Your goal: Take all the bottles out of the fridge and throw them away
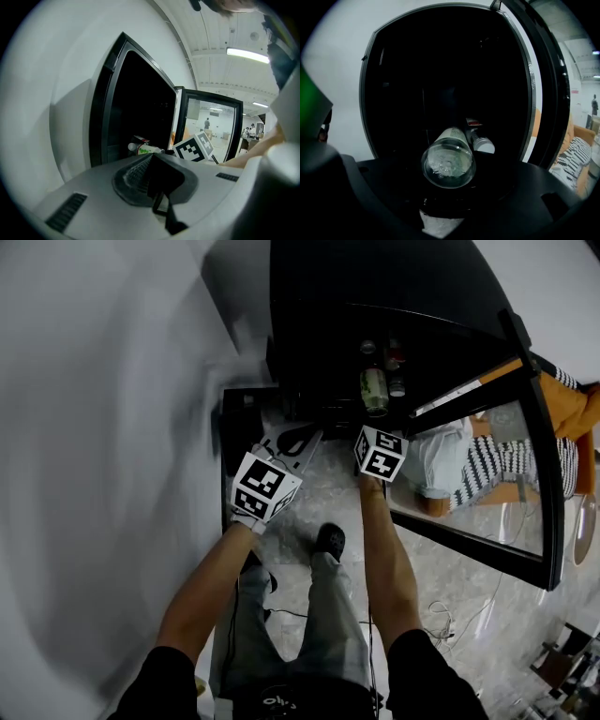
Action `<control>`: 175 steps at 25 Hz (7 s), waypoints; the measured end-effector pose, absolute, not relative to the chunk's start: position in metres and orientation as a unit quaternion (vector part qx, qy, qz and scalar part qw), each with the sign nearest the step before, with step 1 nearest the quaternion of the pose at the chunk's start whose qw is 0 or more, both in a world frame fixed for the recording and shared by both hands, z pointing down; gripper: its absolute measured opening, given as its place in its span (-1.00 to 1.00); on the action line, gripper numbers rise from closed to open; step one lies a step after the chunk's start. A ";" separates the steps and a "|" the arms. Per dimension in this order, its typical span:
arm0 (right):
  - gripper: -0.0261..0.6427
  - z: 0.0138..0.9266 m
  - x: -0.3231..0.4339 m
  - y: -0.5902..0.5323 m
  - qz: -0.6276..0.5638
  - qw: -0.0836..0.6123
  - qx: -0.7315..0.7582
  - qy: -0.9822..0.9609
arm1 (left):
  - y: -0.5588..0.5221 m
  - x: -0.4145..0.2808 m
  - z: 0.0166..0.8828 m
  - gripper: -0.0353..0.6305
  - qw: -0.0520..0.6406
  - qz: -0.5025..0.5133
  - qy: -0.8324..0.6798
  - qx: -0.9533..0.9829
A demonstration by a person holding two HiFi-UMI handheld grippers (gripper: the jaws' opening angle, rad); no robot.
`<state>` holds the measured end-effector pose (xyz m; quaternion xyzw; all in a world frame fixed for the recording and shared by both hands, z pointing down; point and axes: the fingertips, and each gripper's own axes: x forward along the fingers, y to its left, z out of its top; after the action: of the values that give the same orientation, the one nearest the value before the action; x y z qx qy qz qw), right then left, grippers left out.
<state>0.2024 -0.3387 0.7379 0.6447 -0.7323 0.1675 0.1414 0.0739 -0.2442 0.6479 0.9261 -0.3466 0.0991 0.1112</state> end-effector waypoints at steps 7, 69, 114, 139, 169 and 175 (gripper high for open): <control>0.07 0.700 0.204 -0.305 0.171 0.134 0.640 -0.737 | -0.227 0.071 0.616 -0.88 0.112 0.096 -0.346 0.927; 0.07 0.431 0.035 -0.139 0.123 0.153 0.392 -0.899 | -0.128 -0.078 0.397 -0.88 0.101 0.054 -0.549 0.828; 0.07 0.856 -0.082 -0.158 0.204 0.286 0.320 -0.880 | -0.111 -0.190 0.819 -0.88 0.268 0.097 -0.563 0.776; 0.07 0.979 -0.151 -0.214 0.236 0.382 0.284 -0.847 | -0.167 -0.234 0.808 -0.88 0.269 0.077 -0.583 0.763; -0.65 0.754 -0.102 -0.177 0.178 0.247 0.330 -0.893 | -0.127 -0.202 0.669 -0.88 0.220 0.059 -0.578 0.784; -0.89 0.623 -0.062 -0.169 0.156 0.201 0.359 -0.898 | -0.134 -0.171 0.576 -0.88 0.189 0.051 -0.558 0.806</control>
<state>-0.0620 -0.1687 0.6231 0.3593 -0.8980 0.1556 0.2007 -0.1709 -0.1344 0.5760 0.8064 -0.5581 0.0510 0.1888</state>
